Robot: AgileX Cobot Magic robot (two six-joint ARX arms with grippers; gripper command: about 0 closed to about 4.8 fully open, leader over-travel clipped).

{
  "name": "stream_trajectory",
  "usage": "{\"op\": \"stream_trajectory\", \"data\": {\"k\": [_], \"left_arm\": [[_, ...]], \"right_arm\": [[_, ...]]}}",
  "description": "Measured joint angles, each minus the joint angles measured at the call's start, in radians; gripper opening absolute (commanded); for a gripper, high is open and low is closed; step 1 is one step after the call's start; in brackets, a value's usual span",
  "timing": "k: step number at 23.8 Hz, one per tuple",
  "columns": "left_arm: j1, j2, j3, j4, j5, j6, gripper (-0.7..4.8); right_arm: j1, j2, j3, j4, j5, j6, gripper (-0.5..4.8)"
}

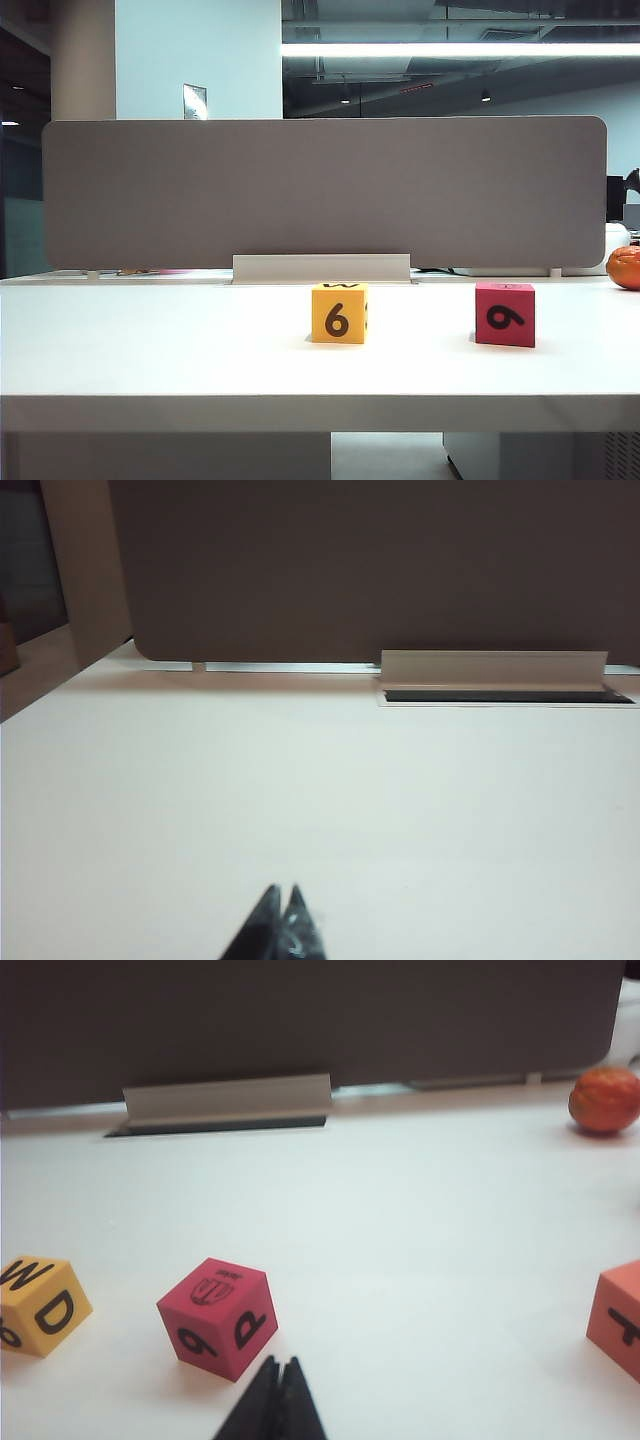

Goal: Stack one letter block on top of another letter block.

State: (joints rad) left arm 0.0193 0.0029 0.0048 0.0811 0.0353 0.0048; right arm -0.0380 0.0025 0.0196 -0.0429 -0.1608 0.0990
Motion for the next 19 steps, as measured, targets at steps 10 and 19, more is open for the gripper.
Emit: {"op": "stream_trajectory", "data": {"k": [10, 19], "left_arm": [[0.0, 0.0, 0.0, 0.0, 0.21, -0.002, -0.06], [0.0, 0.0, 0.027, -0.01, 0.313, -0.032, -0.06]], "right_arm": [[0.0, 0.003, 0.143, -0.095, 0.001, 0.002, -0.05], [0.0, 0.161, 0.237, -0.143, -0.045, -0.001, -0.05]]}}
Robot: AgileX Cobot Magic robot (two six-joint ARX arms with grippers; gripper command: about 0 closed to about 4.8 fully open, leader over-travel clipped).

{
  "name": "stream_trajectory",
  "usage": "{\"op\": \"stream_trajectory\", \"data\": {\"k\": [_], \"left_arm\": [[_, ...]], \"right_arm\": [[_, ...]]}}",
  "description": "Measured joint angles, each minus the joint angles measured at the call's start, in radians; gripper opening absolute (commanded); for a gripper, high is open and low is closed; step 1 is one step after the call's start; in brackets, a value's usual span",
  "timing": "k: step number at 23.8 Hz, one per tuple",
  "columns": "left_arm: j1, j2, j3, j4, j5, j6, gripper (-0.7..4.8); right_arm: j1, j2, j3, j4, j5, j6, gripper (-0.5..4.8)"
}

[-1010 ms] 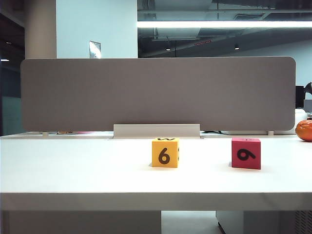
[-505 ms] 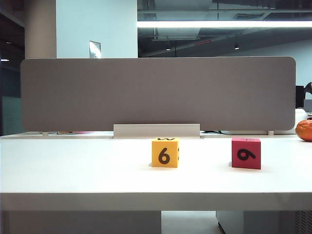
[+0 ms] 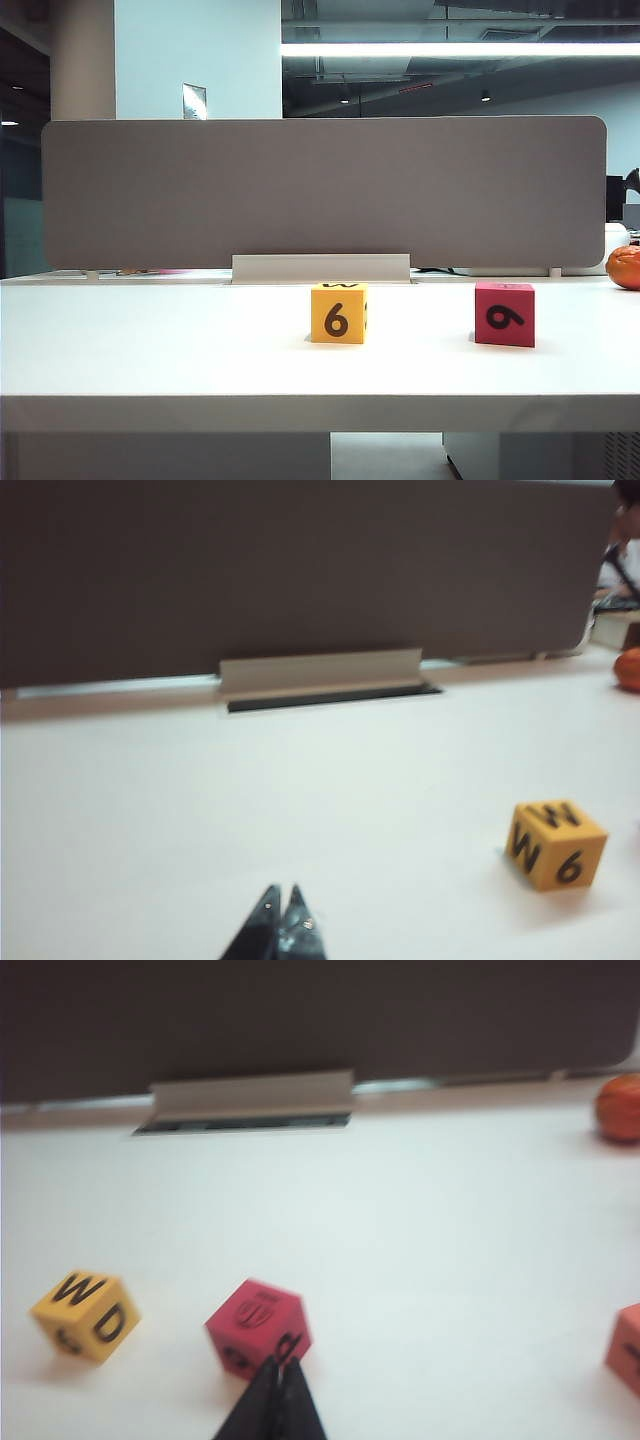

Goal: Stack one letter block on top of another letter block.

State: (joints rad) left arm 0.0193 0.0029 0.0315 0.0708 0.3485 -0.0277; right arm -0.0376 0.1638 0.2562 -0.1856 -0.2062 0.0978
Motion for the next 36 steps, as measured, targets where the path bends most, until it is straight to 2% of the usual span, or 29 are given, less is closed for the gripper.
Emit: {"op": "stream_trajectory", "data": {"k": [8, 12, 16, 22, 27, 30, 34, 36], "left_arm": [[0.0, 0.002, 0.049, -0.008, 0.01, -0.009, -0.06], [0.0, 0.049, 0.076, -0.034, 0.031, -0.012, -0.06], [0.0, 0.153, 0.111, -0.051, 0.056, -0.012, -0.06], [0.0, 0.262, 0.124, -0.037, 0.058, -0.011, -0.06], [0.0, 0.281, 0.123, -0.017, 0.057, -0.011, -0.06], [0.0, 0.281, 0.123, -0.014, 0.056, -0.011, -0.06], [0.0, 0.281, 0.124, -0.014, 0.056, -0.01, -0.06], [0.0, 0.281, 0.123, -0.014, 0.056, -0.01, -0.06]], "right_arm": [[0.0, 0.253, 0.11, 0.01, -0.038, -0.059, -0.05], [0.0, 0.413, 0.175, 0.071, -0.04, -0.077, -0.05], [0.0, 0.585, 0.27, 0.138, -0.112, -0.079, -0.05], [0.0, 0.812, 0.395, 0.133, -0.203, -0.08, -0.05], [0.036, 0.971, 0.473, 0.115, -0.217, -0.175, -0.03], [0.057, 1.039, 0.512, 0.103, -0.214, -0.216, 0.08], [0.088, 1.122, 0.581, 0.069, -0.212, -0.228, 1.14], [0.111, 1.161, 0.623, 0.047, -0.21, -0.229, 1.32]]}}
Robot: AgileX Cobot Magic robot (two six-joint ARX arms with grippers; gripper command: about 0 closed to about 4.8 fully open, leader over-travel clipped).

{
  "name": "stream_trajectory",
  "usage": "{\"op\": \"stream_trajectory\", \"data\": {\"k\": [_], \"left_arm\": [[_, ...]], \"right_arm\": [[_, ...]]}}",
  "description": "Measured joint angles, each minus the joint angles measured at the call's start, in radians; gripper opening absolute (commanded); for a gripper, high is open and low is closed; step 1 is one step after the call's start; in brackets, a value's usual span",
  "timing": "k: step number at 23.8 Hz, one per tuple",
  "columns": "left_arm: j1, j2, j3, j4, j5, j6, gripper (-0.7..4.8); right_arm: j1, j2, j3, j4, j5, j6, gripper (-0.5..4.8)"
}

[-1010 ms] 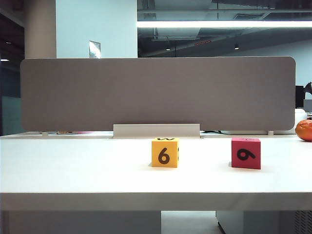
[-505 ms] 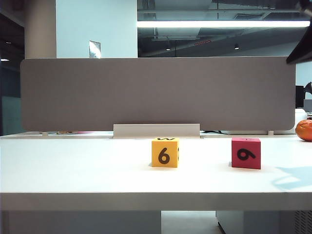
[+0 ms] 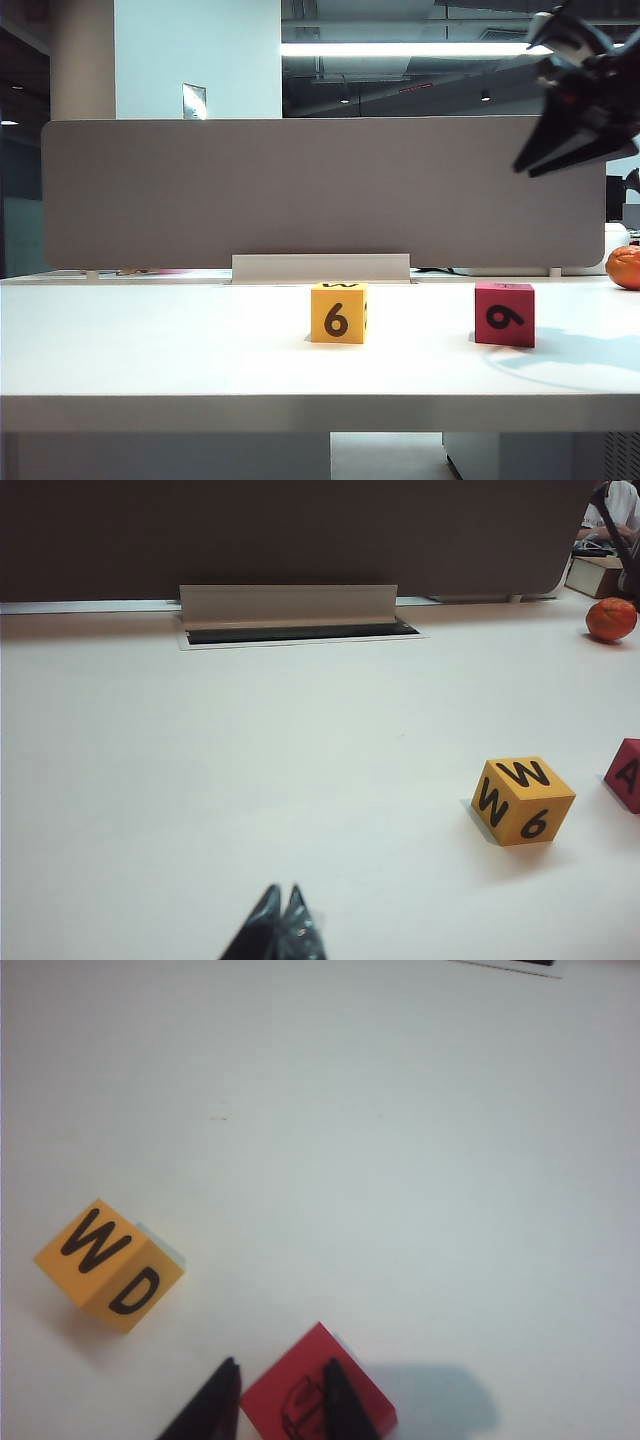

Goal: Stack one letter block on top of another letter block.

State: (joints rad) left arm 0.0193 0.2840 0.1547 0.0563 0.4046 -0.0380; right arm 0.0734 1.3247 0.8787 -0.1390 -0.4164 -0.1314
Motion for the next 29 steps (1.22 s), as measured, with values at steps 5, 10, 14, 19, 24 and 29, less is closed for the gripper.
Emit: {"op": "stream_trajectory", "data": {"k": [5, 10, 14, 19, 24, 29], "left_arm": [[0.0, 0.006, 0.0, 0.0, 0.0, 0.031, -0.06], [0.0, 0.006, 0.0, 0.0, 0.0, 0.037, -0.06], [0.0, 0.006, 0.0, 0.0, -0.002, 0.041, -0.06], [0.0, 0.006, 0.0, 0.0, -0.003, 0.041, -0.06], [0.0, 0.006, 0.0, 0.0, -0.003, 0.041, -0.06], [0.0, 0.006, 0.0, 0.0, -0.003, 0.041, -0.06]], "right_arm": [[0.085, 0.123, 0.155, -0.122, 0.113, -0.044, 1.84], [0.14, 0.217, 0.264, -0.241, 0.188, -0.056, 3.35], [0.185, 0.291, 0.303, -0.299, 0.268, -0.052, 4.79], [0.195, 0.365, 0.303, -0.327, 0.307, -0.05, 4.79], [0.195, 0.406, 0.304, -0.379, 0.394, -0.049, 4.79], [0.197, 0.405, 0.307, -0.391, 0.394, -0.044, 4.79]]}}
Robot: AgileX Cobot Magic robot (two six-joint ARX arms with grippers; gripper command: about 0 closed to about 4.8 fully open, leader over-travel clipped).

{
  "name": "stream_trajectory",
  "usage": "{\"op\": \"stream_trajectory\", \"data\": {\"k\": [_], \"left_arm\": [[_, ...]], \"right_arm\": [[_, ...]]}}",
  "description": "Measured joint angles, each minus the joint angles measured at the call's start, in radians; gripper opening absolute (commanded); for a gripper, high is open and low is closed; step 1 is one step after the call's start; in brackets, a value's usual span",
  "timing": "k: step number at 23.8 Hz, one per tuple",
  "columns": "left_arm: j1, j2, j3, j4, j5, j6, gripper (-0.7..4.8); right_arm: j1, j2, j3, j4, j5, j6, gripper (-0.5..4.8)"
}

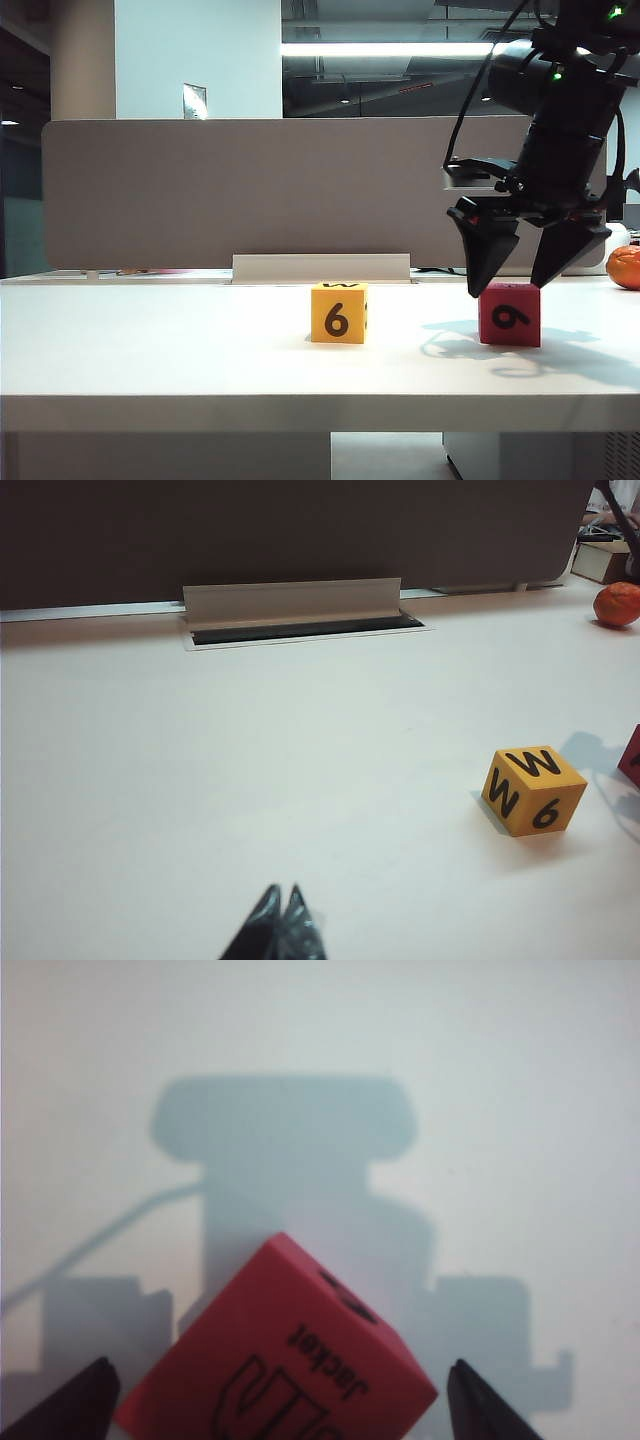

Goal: Stack one letter block on top of another letter block.

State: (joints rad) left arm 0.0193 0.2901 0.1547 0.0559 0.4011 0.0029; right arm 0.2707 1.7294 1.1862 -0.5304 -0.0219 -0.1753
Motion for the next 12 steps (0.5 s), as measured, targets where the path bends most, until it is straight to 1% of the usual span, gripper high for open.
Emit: {"op": "stream_trajectory", "data": {"k": [5, 12], "left_arm": [[0.0, 0.0, 0.0, 0.0, 0.0, 0.0, -0.06], [0.0, 0.0, 0.0, 0.0, 0.0, 0.0, -0.06]], "right_arm": [[0.002, 0.0, 0.0, -0.052, 0.0, 0.062, 4.79], [0.002, 0.035, 0.0, -0.029, -0.005, 0.159, 4.79]]}}
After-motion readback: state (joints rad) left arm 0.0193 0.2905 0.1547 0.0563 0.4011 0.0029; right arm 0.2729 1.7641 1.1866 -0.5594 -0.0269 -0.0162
